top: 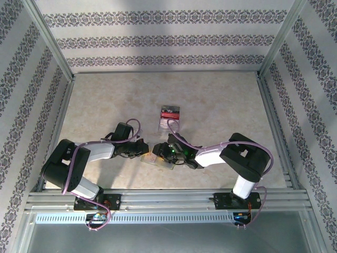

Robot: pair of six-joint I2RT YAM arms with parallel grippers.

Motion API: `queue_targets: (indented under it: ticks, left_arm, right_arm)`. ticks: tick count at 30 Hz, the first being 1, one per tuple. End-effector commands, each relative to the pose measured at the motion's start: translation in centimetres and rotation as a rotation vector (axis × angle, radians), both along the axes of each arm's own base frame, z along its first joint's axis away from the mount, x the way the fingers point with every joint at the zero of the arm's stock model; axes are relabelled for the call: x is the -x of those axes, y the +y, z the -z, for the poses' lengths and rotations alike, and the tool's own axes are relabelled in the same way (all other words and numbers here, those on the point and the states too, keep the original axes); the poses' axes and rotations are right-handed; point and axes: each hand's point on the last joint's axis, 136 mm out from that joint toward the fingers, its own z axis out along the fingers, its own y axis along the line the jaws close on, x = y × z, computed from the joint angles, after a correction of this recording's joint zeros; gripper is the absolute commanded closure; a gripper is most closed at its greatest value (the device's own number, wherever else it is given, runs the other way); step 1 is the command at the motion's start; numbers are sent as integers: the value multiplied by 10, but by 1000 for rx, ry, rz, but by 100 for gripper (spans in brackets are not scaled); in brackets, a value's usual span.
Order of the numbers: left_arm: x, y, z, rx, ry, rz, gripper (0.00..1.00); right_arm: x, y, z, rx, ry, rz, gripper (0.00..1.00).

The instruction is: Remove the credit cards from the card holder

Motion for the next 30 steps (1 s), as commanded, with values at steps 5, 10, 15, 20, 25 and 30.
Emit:
queue_targets:
  ticks: [5, 10, 15, 20, 25, 30]
  left_arm:
    - [29, 5, 23, -57, 94, 6, 100]
    - [23, -1, 5, -13, 61, 6, 100]
    - [9, 2, -21, -45, 2, 13, 92]
    - [-4, 9, -25, -68, -6, 8, 92]
    - [-15, 8, -15, -80, 8, 20, 96]
    - [-21, 8, -7, -104, 21, 30, 98]
  right_arm:
    - [-12, 8, -9, -83, -52, 46, 61]
    - [-14, 11, -9, -100, -65, 46, 63]
    - [-11, 8, 1, -78, -40, 48, 64]
    - [-11, 5, 7, -61, -29, 54, 64]
    - [-12, 6, 3, -61, -40, 48, 64]
    - [-11, 2, 8, -36, -24, 48, 64]
